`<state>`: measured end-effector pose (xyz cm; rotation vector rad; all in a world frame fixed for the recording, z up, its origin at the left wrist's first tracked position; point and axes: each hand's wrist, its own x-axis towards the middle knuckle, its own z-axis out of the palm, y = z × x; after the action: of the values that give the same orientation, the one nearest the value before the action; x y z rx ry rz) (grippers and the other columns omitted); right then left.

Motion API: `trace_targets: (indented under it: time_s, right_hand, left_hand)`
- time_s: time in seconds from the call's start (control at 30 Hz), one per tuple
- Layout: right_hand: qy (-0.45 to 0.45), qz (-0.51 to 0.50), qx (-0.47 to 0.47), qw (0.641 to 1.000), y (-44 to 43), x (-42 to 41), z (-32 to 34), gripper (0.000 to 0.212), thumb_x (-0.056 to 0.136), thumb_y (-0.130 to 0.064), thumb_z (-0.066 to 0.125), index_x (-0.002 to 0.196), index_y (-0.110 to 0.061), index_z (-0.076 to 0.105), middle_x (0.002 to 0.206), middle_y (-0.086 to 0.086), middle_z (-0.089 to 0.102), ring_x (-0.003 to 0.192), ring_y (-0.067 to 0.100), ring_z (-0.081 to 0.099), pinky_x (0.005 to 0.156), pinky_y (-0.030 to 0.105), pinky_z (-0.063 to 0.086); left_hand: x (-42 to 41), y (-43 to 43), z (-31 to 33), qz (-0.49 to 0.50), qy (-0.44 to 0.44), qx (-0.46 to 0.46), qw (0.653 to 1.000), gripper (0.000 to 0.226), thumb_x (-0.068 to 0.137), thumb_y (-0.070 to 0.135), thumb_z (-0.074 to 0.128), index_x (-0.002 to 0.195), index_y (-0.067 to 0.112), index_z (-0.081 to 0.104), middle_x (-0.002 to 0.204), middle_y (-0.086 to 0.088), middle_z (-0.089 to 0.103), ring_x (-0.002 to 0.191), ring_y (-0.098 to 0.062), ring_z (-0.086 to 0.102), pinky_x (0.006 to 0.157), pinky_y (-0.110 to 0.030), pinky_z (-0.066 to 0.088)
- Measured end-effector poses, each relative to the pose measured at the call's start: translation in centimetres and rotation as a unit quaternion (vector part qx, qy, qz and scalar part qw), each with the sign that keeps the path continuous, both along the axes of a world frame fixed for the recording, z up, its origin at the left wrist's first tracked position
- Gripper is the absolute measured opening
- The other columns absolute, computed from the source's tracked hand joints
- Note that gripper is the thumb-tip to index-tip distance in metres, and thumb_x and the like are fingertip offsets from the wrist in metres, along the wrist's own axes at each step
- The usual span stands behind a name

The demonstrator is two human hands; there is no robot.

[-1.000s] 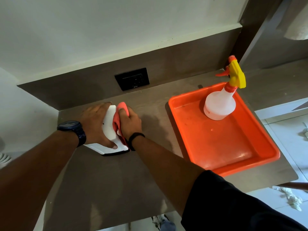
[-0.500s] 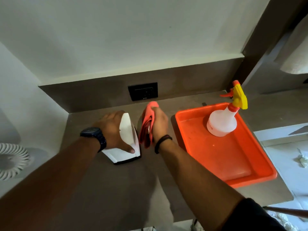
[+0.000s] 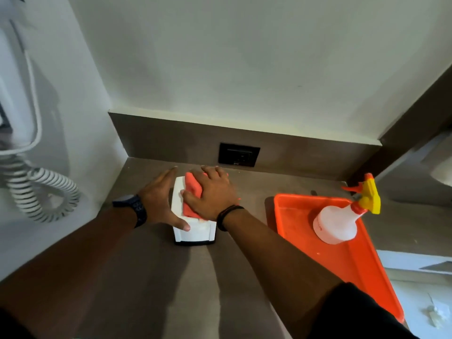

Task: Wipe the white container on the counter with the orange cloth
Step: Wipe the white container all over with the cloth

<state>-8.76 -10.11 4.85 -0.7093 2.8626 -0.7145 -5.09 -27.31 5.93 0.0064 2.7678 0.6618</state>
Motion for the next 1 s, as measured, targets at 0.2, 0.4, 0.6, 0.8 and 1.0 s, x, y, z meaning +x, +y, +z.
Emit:
trace_targets:
  time_s: [0.2,0.4,0.6,0.8,1.0]
  right_hand:
    - [0.049,0.057,0.039,0.996,0.0,0.4,0.1,0.061,0.082,-0.061,0.046,0.135,-0.032,0.044,0.145,0.006,0.048,0.138,0.037,0.03,0.111,0.056,0.027]
    - [0.005,0.021,0.031,0.999,0.5,-0.7,0.4,0.057,0.084,-0.056,0.049,0.136,-0.033,0.043,0.149,0.01,0.042,0.14,0.038,0.027,0.11,0.054,0.028]
    - [0.007,0.031,0.024,0.999,-0.7,-0.7,0.1,0.051,0.083,-0.053,0.049,0.13,-0.034,0.049,0.142,0.009,0.049,0.137,0.036,0.033,0.111,0.052,0.029]
    - [0.008,0.063,0.035,0.997,1.6,-1.0,-0.1,0.055,0.083,-0.058,0.048,0.132,-0.032,0.049,0.141,0.006,0.05,0.132,0.032,0.037,0.106,0.048,0.037]
    - [-0.02,-0.009,-0.012,1.0,0.0,-1.0,0.3,0.048,0.085,-0.046,0.053,0.128,-0.025,0.055,0.133,0.01,0.055,0.124,0.031,0.043,0.105,0.042,0.033]
  left_hand:
    - [-0.6,0.3,-0.3,-0.073,0.037,0.022,0.996,0.133,0.035,0.067,0.086,0.145,0.02,0.027,0.151,-0.005,0.034,0.141,-0.027,0.03,0.12,-0.042,0.021]
    - [-0.9,0.4,-0.8,-0.084,0.054,-0.016,0.995,0.131,0.032,0.08,0.074,0.144,0.03,0.027,0.151,0.003,0.037,0.143,-0.024,0.026,0.12,-0.047,0.018]
    - [-0.7,0.3,-0.2,-0.073,0.033,-0.056,0.995,0.133,0.035,0.082,0.072,0.146,0.03,0.02,0.157,0.001,0.026,0.149,-0.025,-0.002,0.121,-0.044,0.004]
    - [-1.0,0.6,-0.6,-0.083,0.034,-0.063,0.994,0.132,0.036,0.084,0.07,0.146,0.034,0.016,0.157,0.0,0.027,0.149,-0.027,0.003,0.12,-0.045,0.003]
    - [-1.0,0.6,-1.2,-0.068,0.03,-0.061,0.995,0.136,0.033,0.087,0.066,0.147,0.034,0.013,0.158,0.003,0.024,0.149,-0.025,0.0,0.12,-0.044,0.002]
